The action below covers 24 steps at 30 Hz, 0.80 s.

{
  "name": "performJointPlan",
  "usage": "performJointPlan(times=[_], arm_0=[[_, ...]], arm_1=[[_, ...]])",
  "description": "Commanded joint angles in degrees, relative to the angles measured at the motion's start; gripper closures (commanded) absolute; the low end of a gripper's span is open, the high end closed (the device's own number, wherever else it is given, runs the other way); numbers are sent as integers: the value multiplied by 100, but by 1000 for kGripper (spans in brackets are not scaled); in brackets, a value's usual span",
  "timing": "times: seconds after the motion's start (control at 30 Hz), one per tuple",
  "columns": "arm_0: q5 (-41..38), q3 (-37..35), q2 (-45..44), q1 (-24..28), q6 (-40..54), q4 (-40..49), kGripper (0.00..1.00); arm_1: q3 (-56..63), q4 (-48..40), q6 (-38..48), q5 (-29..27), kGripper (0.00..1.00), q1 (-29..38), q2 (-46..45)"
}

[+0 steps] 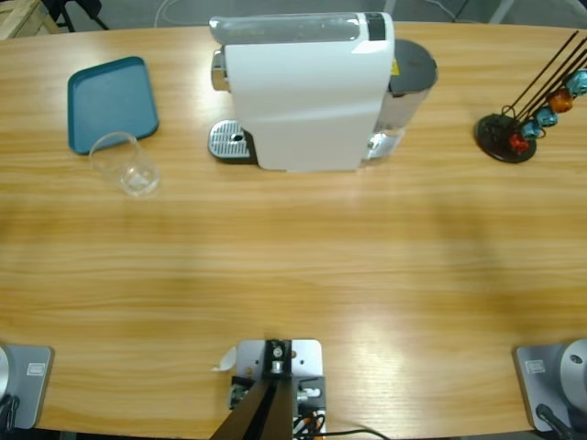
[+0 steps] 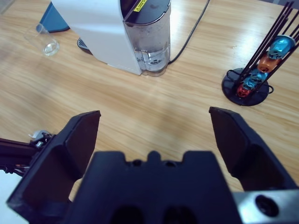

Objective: Pour coffee

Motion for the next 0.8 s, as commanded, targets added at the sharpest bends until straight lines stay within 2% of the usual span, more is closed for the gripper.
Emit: performJointPlan(times=[0.03, 0.2, 0.27, 0.33, 0.43, 0.57, 0.63, 0.8], arm_0=[[-98, 239, 20, 43, 83, -53, 0], [-94, 133, 261, 43, 81, -62, 0], [-89, -266, 556, 43, 14, -131, 0], [-186, -872, 1240, 43, -192, -162, 0], [-783, -1646, 2258, 133, -1253, -152, 0], [-1889, -2259, 3237, 286, -2865, -401, 20], [-2306, -2296, 3606, 514, -3164, -948, 29], [-2256, -2505, 4533, 806, -3356, -1468, 8]], arm_1=[[228, -49, 65, -117, 0, 71, -20], [228, -60, 74, -109, 0, 106, 24], [228, -51, 74, -109, 0, 155, 15], [228, -51, 74, -100, 0, 171, 6], [194, 9, 166, -100, 0, 236, 11], [184, 28, 188, -100, 0, 313, 43], [184, 28, 188, -100, 0, 361, 34], [192, 37, 188, -109, 0, 586, 33]])
